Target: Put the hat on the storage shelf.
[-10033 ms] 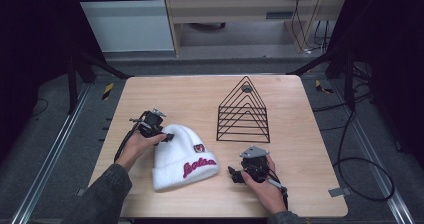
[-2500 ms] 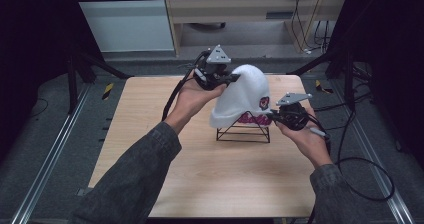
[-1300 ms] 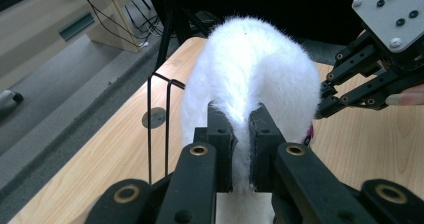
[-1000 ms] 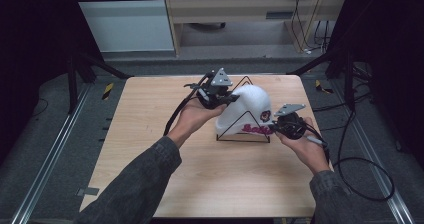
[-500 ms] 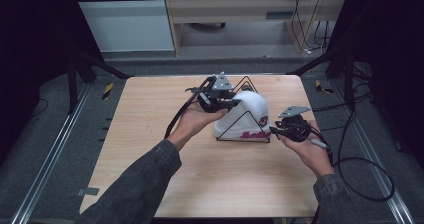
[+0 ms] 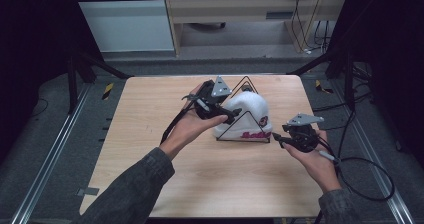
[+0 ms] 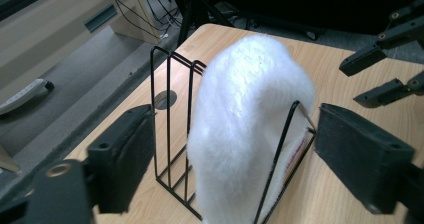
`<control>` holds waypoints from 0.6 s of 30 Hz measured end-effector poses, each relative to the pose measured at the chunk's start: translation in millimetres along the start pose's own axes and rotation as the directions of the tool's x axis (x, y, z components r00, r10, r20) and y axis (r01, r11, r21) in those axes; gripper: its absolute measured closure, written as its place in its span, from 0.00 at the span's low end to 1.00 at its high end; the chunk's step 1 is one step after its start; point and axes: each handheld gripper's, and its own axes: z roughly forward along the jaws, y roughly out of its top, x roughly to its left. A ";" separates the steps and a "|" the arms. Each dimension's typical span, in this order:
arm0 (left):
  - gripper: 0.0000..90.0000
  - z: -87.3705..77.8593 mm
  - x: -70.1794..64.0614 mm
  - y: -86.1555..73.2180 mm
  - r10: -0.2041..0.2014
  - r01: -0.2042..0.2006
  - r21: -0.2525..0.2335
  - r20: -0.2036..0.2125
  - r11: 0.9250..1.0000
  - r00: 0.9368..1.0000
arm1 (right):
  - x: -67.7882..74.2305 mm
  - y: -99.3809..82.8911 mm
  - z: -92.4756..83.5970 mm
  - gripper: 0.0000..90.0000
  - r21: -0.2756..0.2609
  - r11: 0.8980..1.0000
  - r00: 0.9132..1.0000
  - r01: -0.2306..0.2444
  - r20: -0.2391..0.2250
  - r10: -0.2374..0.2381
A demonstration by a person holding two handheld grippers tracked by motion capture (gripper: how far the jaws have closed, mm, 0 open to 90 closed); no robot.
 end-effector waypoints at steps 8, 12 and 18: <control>0.11 -1.1 -7.2 -3.6 -0.010 0.010 -0.003 0.010 1.000 1.000 | 9.9 2.8 -4.2 0.45 -0.016 1.000 1.000 0.014 0.007 -0.014; 0.07 -7.1 -13.4 -6.6 -0.007 0.007 -0.019 0.019 1.000 1.000 | 16.4 5.0 -6.6 0.37 -0.021 1.000 1.000 0.023 0.016 -0.023; 0.05 -14.6 -23.9 -12.6 0.003 -0.002 -0.019 0.030 1.000 1.000 | 28.1 7.6 -11.8 0.23 -0.036 0.999 0.999 0.036 0.029 -0.035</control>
